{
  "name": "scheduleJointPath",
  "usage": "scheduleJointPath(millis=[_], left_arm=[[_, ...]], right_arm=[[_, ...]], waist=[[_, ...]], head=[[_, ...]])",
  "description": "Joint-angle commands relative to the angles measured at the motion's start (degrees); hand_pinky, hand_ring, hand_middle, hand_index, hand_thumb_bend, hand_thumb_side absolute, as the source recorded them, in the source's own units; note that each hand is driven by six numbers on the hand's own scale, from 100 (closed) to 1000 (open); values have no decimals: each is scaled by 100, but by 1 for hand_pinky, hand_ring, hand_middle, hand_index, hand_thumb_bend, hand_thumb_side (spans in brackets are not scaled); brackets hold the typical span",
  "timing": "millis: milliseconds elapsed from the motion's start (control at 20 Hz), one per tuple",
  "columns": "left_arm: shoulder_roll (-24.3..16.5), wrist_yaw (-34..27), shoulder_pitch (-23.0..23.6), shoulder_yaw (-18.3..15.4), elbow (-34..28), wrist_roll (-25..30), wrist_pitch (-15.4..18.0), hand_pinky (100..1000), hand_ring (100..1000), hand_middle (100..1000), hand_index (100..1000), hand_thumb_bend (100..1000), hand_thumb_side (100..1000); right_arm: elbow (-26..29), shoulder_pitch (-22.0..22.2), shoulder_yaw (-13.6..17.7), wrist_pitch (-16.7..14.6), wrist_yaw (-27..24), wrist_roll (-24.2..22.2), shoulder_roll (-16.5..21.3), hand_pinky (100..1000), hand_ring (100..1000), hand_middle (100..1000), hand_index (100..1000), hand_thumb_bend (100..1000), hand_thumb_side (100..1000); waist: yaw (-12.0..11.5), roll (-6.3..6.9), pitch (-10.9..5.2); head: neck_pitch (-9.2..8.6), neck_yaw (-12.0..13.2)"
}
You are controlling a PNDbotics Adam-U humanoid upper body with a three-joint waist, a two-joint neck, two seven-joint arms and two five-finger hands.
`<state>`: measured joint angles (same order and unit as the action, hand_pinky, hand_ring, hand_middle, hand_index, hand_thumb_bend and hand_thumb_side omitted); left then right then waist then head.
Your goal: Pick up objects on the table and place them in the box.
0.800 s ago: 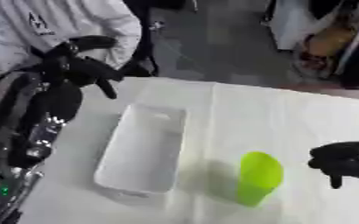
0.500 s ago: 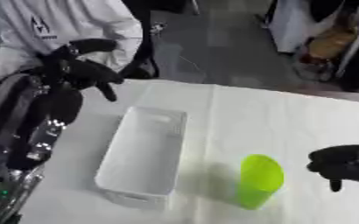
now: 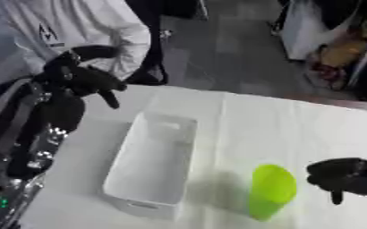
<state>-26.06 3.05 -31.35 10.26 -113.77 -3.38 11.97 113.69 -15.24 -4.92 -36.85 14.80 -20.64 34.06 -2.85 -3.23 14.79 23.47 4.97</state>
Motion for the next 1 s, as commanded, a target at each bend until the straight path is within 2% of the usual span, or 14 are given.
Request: scheduleJointPath(millis=[50,250,450,800,1000], left_arm=[[-117,8,-63,-2,-83,22,-14,469,609,837,674,267,744],[-140,14,-45,12,-83,41,-20,469,609,838,674,267,744],[-141,18,-52,27,-83,62,-29,469,609,838,673,267,744],[-123,-1,-89,44,-83,88,-47,470,610,839,674,267,745],[-114,-17,-113,49,-83,104,-51,471,610,839,674,267,744]], right_arm=[[90,-60,-111,33,249,-418,572,454,747,894,913,536,908],[90,-221,-191,51,452,-759,1264,542,777,902,947,616,862],[90,-420,-258,109,554,-903,1774,600,798,917,968,646,836],[90,-844,-219,329,740,-622,2123,669,815,917,962,698,821],[90,-1020,-294,381,800,-488,2344,697,822,914,956,724,823]], waist=[[3,-19,-152],[-15,-59,-172],[-52,-91,-176],[-114,-130,-178],[-144,-151,-184]], head=[[-59,-22],[-72,16],[-125,-10],[-201,7],[-169,19]])
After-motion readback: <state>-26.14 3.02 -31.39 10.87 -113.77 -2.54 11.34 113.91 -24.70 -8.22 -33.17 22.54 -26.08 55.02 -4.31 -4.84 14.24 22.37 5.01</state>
